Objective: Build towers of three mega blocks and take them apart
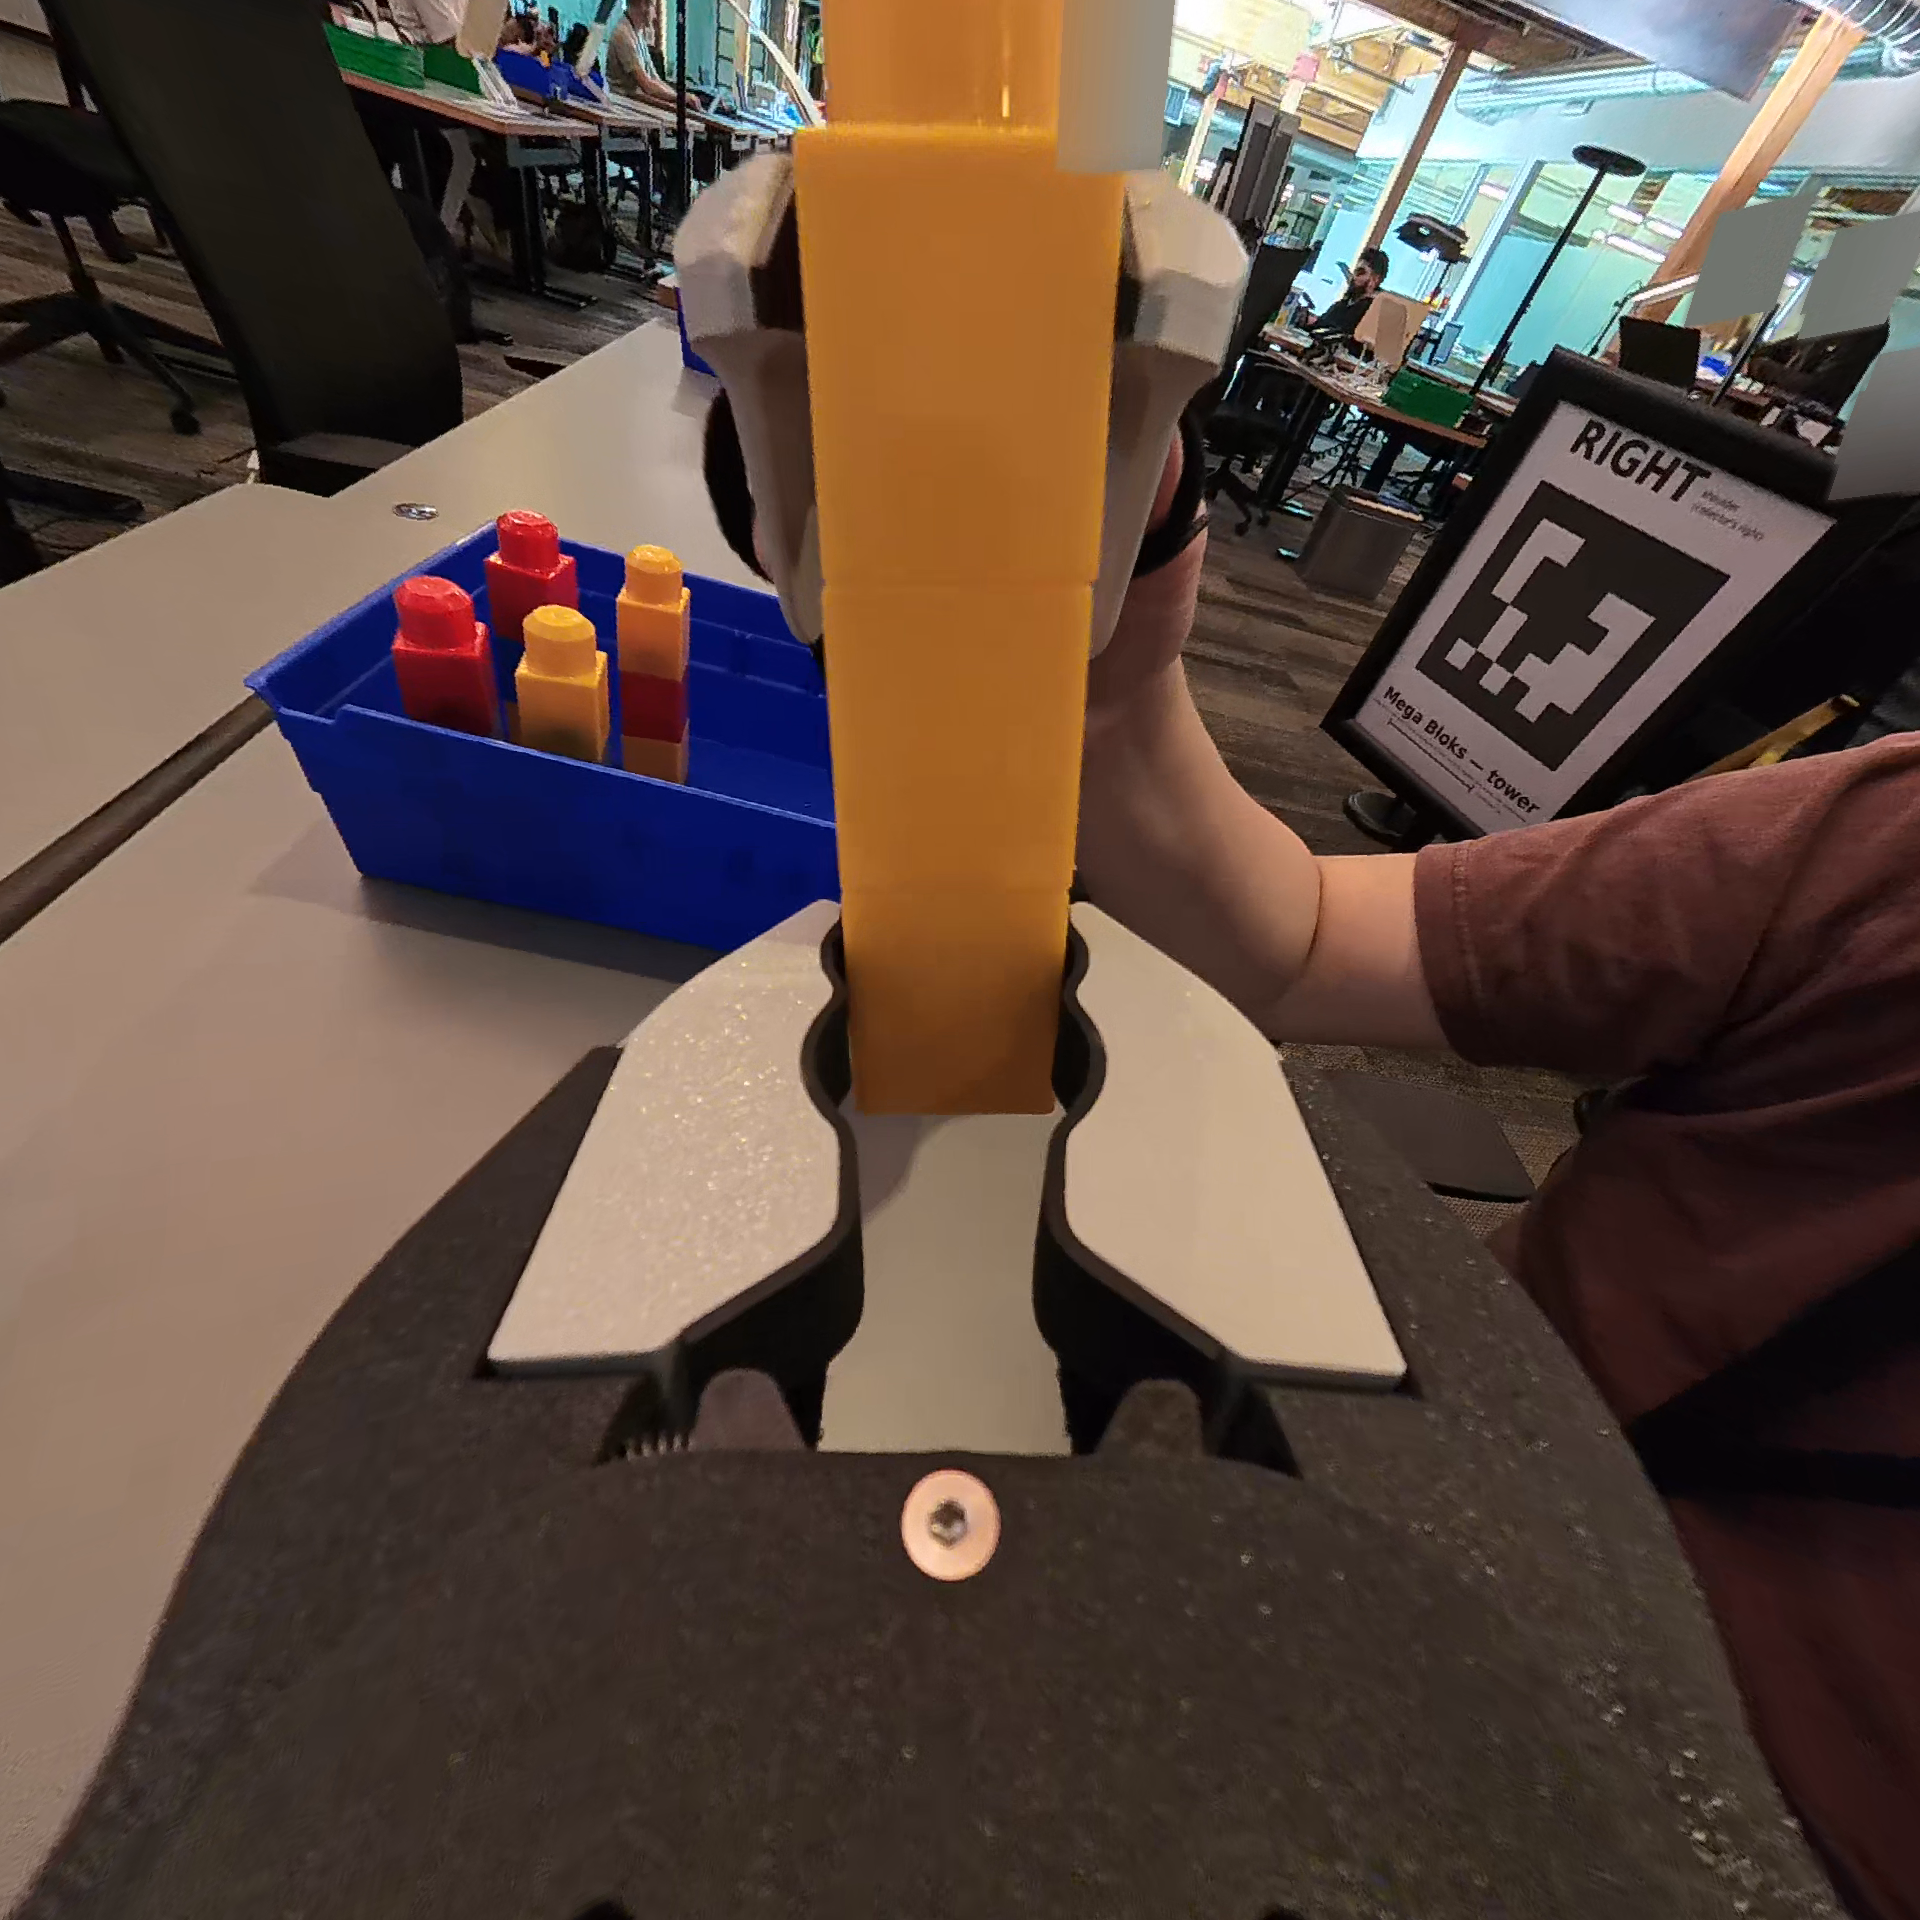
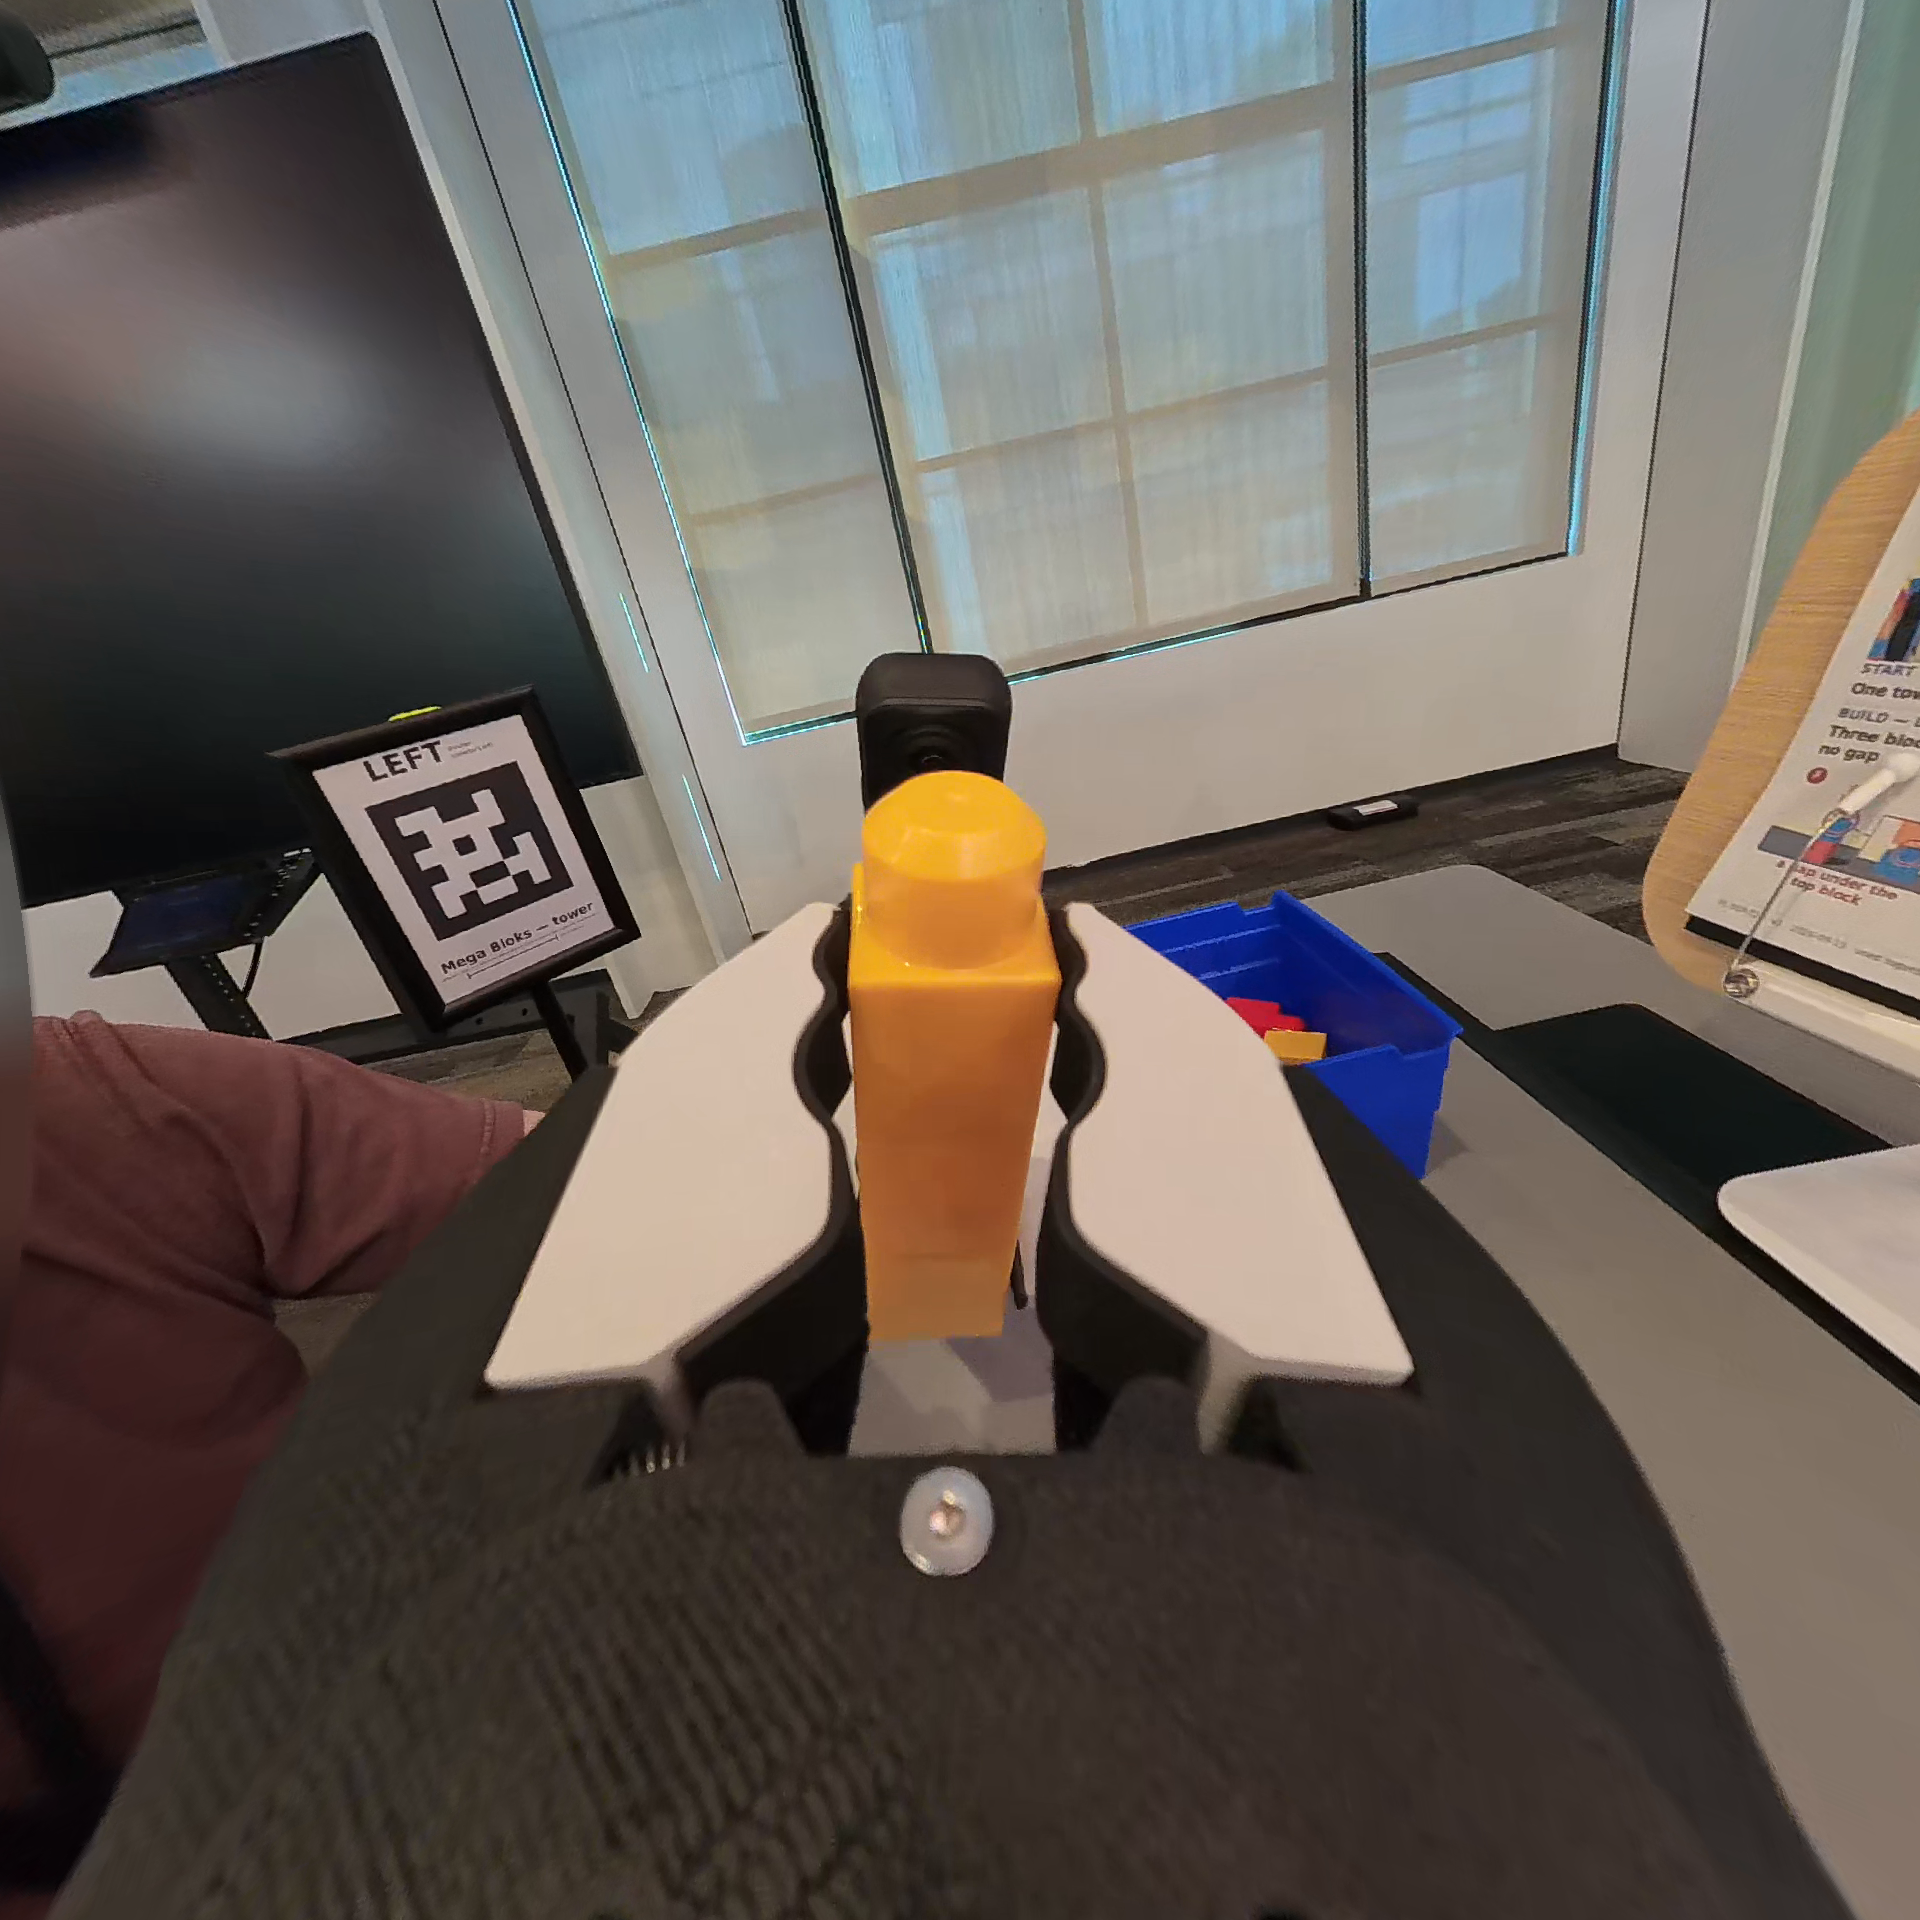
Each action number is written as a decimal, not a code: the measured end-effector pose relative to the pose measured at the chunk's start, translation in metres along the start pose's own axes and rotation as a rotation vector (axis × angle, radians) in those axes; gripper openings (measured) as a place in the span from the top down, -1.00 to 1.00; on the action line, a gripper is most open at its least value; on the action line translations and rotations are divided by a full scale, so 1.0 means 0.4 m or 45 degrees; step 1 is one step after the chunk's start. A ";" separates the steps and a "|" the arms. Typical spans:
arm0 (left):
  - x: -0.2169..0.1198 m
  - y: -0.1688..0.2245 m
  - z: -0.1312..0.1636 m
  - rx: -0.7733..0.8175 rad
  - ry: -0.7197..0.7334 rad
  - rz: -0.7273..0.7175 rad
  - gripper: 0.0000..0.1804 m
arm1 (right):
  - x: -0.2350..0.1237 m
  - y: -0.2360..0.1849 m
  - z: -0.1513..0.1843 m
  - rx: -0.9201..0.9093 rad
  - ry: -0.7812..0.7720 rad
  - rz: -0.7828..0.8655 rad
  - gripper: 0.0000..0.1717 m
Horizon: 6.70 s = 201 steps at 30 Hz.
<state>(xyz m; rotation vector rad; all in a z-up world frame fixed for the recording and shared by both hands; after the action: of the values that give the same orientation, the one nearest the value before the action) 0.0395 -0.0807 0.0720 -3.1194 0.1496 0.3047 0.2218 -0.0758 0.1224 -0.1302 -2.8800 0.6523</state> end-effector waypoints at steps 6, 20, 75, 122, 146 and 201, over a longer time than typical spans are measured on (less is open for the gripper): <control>0.010 0.000 0.005 -0.020 -0.064 -0.029 0.61 | 0.011 0.004 0.007 0.013 -0.010 0.046 0.56; 0.005 0.001 0.002 -0.017 -0.069 0.005 0.61 | 0.008 0.000 0.007 -0.013 -0.033 0.029 0.56; -0.187 0.106 -0.165 0.233 0.214 -0.288 0.18 | -0.494 0.156 0.208 0.030 0.035 1.105 0.56; -0.352 0.076 -0.133 0.170 -0.137 -0.561 0.24 | -0.531 0.239 0.289 -0.096 -0.600 1.127 0.18; -0.605 -0.130 0.248 -0.972 -1.101 -1.134 0.39 | -0.076 -0.196 -0.104 -0.788 -0.155 0.785 0.25; -0.129 -0.016 -0.044 0.642 -0.795 -0.884 0.29 | 0.053 0.139 0.062 0.574 -0.103 0.173 0.40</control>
<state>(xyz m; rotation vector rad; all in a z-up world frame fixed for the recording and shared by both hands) -0.0068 -0.0698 0.0992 -2.2543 -0.7085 0.9821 0.1986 -0.0334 0.0796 -0.2393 -2.7301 1.3367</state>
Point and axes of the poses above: each gripper's, where its closed fingertips meet, x out along the fingers, z out of its underside, y = z × x across the jaws, the point moved 10 cm from there along -x, back along the fingers, and after that the axes turned 14 degrees about x, right-handed, at the moved point
